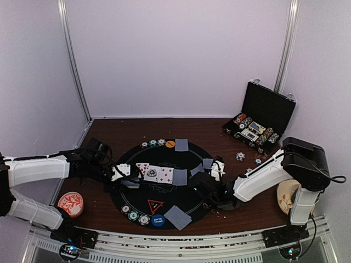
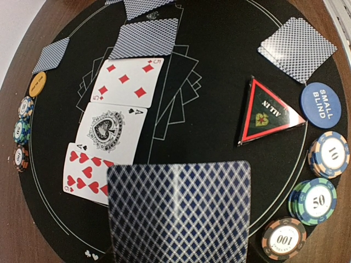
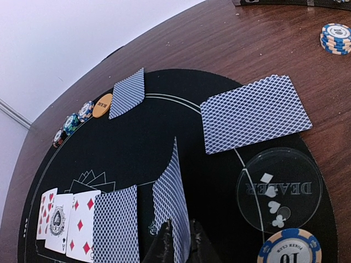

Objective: Distribute texas hold em gaming equipment
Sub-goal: Distribute the poker card in the community card area.

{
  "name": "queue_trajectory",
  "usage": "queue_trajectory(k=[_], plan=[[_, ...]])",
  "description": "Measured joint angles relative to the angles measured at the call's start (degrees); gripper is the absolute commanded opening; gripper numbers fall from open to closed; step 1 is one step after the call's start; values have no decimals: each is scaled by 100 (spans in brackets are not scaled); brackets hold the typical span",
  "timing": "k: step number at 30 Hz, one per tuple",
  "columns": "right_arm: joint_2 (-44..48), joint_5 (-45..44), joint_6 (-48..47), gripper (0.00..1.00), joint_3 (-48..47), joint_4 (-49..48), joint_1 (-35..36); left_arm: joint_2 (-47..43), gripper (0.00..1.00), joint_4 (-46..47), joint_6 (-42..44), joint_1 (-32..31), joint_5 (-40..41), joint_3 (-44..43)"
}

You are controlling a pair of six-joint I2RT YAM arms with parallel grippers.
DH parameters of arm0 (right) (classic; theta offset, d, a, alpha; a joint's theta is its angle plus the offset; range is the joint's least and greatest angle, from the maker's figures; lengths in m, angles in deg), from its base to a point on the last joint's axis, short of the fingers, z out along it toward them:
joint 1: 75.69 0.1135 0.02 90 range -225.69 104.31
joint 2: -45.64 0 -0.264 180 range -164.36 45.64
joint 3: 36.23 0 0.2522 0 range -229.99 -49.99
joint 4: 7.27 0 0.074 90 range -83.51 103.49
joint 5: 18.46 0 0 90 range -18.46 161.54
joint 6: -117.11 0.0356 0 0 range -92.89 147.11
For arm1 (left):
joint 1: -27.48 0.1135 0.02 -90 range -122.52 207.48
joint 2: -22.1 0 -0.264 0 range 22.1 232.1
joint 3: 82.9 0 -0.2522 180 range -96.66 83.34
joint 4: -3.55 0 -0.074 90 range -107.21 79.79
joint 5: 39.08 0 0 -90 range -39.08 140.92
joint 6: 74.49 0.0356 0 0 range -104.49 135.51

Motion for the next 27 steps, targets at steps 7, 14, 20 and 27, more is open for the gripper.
queue_trajectory(k=[7,14,20,27], plan=[[-17,0,42,12,-42,175,114,0,10,-2,0,0,0,0],[-17,-4,122,6,-42,295,136,0,10,-2,0,0,0,0],[-17,-22,173,0,-39,306,136,0,10,-2,0,0,0,0],[-17,17,254,0,219,-31,103,0,10,-2,0,0,2,0]])
